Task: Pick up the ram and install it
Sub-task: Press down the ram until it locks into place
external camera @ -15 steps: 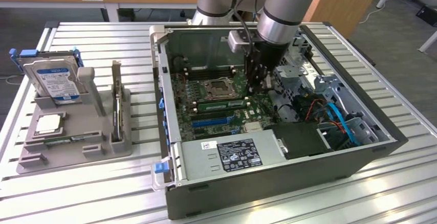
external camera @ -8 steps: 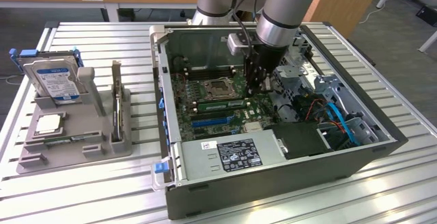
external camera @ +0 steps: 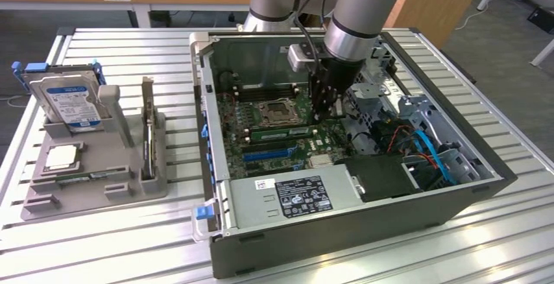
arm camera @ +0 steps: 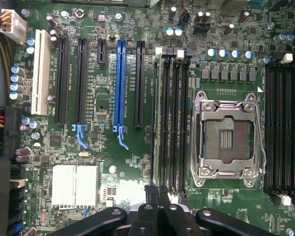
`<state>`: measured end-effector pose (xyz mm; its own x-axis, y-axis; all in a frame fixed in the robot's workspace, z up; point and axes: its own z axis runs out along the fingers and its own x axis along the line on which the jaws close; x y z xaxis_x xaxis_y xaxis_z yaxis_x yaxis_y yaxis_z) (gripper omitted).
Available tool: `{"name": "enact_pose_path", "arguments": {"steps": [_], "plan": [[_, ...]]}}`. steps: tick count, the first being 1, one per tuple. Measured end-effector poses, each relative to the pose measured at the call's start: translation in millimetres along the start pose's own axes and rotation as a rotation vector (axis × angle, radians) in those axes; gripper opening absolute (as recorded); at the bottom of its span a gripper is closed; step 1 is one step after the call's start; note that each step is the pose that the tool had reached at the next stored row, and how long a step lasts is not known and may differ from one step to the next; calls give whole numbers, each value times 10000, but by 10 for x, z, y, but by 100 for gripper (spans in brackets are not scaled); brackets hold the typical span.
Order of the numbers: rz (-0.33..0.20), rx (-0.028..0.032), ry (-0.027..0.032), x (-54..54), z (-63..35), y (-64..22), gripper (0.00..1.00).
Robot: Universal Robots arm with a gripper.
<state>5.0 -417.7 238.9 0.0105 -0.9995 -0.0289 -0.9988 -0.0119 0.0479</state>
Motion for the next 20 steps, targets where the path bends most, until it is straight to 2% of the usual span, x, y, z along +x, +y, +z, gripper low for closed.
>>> {"name": "enact_pose_path", "arguments": {"steps": [12, 20], "plan": [[-25, -1, 1, -37, 15, -1, 11], [-41, -1, -5, -35, 80, -4, 11]]}}
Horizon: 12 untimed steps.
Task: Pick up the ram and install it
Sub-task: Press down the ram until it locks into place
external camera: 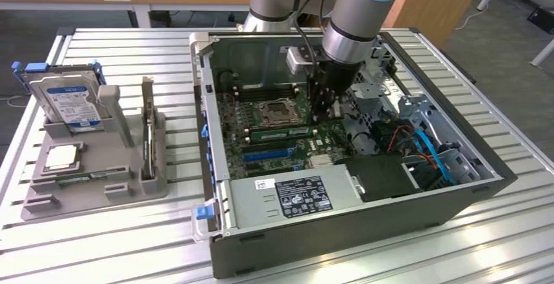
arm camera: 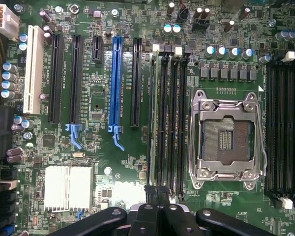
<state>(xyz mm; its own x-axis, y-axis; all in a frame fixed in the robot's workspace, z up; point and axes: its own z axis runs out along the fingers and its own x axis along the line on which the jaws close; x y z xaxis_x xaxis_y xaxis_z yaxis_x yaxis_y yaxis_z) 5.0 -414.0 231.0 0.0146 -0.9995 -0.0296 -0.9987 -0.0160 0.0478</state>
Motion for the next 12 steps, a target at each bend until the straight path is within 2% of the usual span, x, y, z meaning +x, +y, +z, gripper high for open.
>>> {"name": "enact_pose_path", "arguments": {"steps": [12], "plan": [[-15, -1, 1, -15, 20, -17, 11]]}}
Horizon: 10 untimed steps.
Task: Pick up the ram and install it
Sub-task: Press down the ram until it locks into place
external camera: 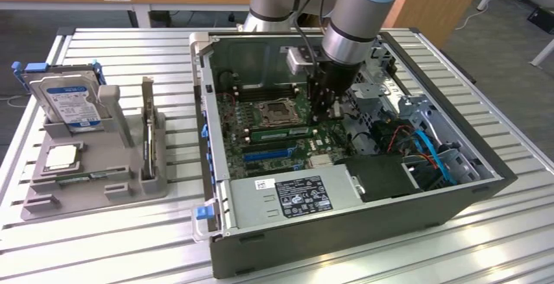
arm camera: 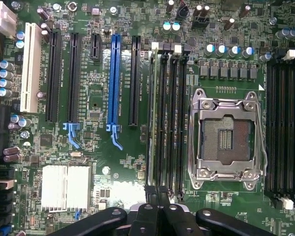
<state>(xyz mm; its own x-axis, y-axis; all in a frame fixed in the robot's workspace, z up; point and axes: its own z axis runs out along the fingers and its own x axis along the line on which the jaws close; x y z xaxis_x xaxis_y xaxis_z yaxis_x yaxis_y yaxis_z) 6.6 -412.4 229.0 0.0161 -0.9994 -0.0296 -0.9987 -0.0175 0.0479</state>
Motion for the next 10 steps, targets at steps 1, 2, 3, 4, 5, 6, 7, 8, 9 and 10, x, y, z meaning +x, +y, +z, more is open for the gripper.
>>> {"name": "enact_pose_path", "arguments": {"steps": [1, 2, 3, 4, 5, 6, 7, 8, 9, 10], "plan": [[0, 0, 1, 0, 1, -4, 11], [0, 0, 0, 0, 1, -7, 11], [0, 1, 0, 0, 2, -7, 11], [1, 1, -3, 0, 6, -7, 11], [1, 2, -5, 0, 12, -8, 11], [1, 2, -4, 0, 18, -8, 11], [0, 0, 0, 1, 22, -9, 11], [0, 0, 1, 1, 23, -9, 11], [0, 0, 2, 1, 22, -9, 11], [0, 0, 2, 1, 23, -9, 11]]}}
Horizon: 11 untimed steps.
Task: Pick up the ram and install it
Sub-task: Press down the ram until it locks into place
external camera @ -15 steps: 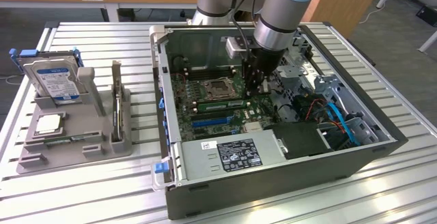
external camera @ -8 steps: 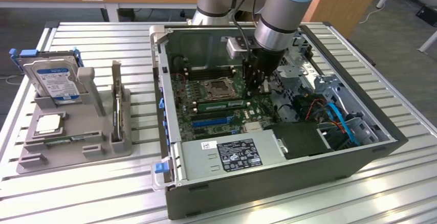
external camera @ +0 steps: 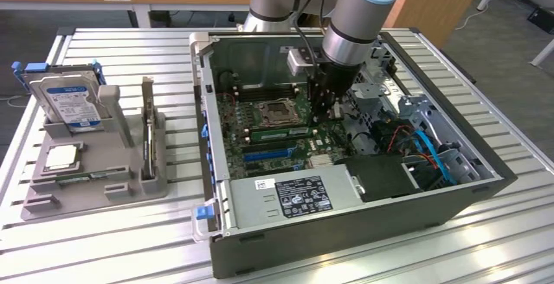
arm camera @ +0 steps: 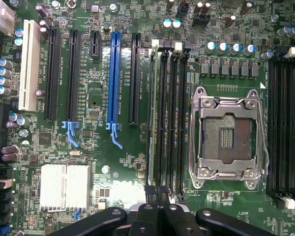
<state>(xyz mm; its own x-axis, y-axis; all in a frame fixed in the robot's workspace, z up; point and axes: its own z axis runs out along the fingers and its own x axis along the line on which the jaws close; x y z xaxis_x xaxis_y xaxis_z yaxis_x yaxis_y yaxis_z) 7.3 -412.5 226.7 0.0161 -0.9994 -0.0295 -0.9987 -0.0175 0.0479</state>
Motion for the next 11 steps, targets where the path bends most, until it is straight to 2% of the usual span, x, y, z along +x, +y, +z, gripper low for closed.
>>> {"name": "enact_pose_path", "arguments": {"steps": [11], "plan": [[0, 0, -1, 1, 33, -2, 11]]}}
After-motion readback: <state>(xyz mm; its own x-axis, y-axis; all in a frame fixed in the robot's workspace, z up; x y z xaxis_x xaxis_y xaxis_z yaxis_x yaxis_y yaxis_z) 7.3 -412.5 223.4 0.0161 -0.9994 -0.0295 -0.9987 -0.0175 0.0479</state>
